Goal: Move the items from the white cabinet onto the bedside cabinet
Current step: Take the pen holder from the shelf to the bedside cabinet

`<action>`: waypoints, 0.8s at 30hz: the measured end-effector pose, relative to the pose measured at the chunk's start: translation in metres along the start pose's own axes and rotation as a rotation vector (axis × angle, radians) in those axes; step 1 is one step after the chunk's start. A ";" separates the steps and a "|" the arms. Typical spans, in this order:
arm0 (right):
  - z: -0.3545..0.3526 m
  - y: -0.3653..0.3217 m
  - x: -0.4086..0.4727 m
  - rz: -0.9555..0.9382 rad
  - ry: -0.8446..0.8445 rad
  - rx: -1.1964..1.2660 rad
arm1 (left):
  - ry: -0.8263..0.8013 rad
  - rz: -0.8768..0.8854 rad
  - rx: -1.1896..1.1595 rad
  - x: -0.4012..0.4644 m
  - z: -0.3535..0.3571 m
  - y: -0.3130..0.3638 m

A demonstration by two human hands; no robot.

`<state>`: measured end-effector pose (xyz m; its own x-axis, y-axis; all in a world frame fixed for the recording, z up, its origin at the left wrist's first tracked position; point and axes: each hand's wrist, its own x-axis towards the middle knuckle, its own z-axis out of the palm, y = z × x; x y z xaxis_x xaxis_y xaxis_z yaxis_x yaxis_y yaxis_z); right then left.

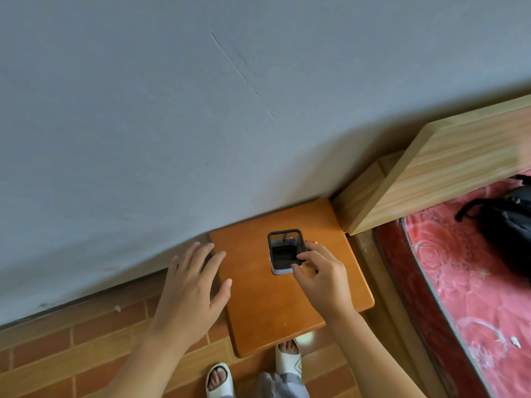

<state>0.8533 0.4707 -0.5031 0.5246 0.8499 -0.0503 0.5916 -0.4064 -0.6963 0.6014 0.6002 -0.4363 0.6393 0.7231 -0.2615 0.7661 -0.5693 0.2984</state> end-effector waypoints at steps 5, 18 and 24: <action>0.030 0.028 0.014 -0.048 0.054 0.000 | -0.017 0.005 0.004 0.022 0.047 -0.007; 0.098 0.095 0.044 -0.131 0.144 -0.007 | 0.009 0.043 0.040 0.062 0.114 -0.020; 0.111 0.114 0.044 -0.100 0.121 -0.030 | 0.024 -0.007 0.068 0.060 0.124 -0.034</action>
<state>0.8760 0.4991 -0.6636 0.5306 0.8410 0.1058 0.6617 -0.3330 -0.6718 0.6216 0.6149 -0.5757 0.6330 0.7356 -0.2414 0.7736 -0.5892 0.2331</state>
